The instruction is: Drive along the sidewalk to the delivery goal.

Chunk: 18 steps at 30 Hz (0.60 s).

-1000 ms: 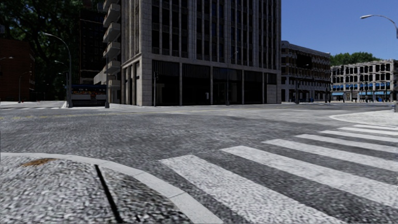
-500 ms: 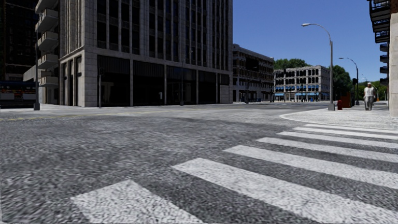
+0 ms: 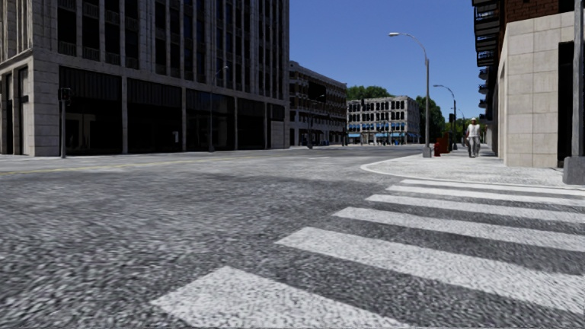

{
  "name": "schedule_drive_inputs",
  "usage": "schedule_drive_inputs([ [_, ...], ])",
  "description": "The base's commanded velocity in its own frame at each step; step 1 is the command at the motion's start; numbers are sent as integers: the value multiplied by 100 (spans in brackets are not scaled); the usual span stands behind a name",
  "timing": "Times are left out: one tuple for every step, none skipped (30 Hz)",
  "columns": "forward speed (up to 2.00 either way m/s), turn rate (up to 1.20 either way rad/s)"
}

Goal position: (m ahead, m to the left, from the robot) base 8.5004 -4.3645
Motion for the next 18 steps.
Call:
schedule_drive_inputs([
  [162,-64],
  [162,-66],
  [162,-69],
  [162,-70],
  [162,-71],
  [162,-71],
  [162,-71],
  [162,-71],
  [162,-71],
  [162,-71],
  [162,-71],
  [162,-71],
  [162,-71],
  [162,-71],
  [162,-71],
  [162,-71],
  [162,-71],
  [162,-71],
])
